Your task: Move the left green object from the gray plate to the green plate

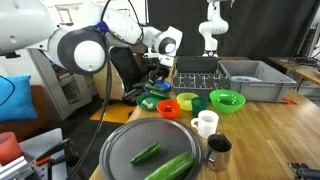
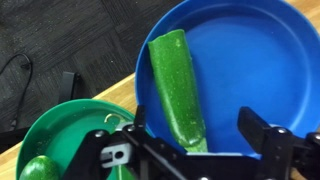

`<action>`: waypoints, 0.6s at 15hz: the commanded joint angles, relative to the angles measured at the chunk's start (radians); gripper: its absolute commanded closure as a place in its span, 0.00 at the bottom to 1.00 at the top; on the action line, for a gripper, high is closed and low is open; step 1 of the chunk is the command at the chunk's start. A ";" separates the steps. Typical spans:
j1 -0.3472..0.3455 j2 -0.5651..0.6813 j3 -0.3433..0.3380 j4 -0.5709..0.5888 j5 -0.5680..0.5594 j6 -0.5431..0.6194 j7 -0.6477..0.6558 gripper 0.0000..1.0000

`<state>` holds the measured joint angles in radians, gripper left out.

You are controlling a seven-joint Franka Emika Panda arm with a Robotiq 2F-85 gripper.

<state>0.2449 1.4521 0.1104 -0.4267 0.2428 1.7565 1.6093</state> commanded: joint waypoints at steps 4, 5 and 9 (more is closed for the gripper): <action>0.003 -0.024 0.045 0.003 0.021 0.122 -0.124 0.00; 0.005 -0.028 0.060 0.005 0.029 0.127 -0.140 0.00; 0.014 -0.044 0.137 0.019 0.052 0.103 -0.274 0.00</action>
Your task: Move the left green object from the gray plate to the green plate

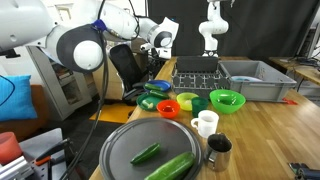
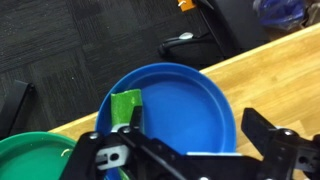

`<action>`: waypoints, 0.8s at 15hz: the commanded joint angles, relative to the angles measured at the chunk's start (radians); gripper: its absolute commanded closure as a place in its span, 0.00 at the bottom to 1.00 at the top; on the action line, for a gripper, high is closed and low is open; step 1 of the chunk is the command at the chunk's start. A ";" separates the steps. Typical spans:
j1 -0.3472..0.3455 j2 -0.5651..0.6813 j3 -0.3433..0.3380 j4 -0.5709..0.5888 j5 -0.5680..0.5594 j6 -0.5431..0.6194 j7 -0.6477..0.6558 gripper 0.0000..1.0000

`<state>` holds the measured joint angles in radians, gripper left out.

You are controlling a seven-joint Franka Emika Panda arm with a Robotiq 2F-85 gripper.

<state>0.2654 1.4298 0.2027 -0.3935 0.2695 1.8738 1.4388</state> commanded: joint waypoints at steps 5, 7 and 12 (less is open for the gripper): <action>0.019 -0.044 0.074 0.055 0.021 -0.037 -0.271 0.00; 0.018 -0.066 0.062 0.005 0.023 0.003 -0.213 0.00; 0.017 -0.062 0.060 -0.004 0.023 0.005 -0.211 0.00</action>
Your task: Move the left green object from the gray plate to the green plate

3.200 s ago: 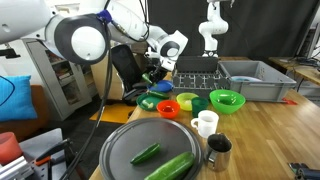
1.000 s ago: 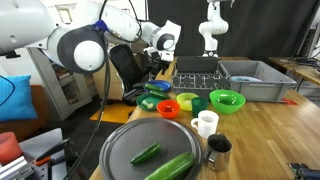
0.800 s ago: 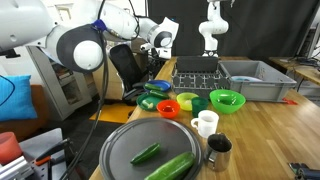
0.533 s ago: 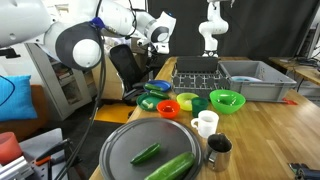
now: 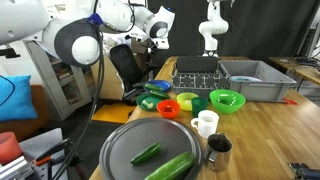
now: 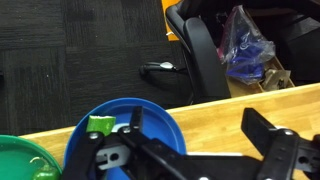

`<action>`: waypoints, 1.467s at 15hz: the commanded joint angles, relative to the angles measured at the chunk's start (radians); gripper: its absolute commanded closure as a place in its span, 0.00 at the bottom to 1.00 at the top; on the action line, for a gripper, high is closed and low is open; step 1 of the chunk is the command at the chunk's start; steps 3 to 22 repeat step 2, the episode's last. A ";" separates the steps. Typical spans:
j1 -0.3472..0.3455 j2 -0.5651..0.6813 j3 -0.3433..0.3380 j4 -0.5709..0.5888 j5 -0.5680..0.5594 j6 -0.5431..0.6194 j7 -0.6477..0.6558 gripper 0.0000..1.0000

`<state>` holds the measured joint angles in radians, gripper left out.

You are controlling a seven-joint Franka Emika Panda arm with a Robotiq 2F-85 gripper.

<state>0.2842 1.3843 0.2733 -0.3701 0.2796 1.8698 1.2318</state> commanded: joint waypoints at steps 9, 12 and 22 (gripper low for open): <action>-0.001 -0.016 -0.011 -0.027 0.013 0.009 -0.004 0.00; -0.001 -0.016 -0.011 -0.027 0.013 0.009 -0.004 0.00; -0.001 -0.016 -0.011 -0.027 0.013 0.009 -0.004 0.00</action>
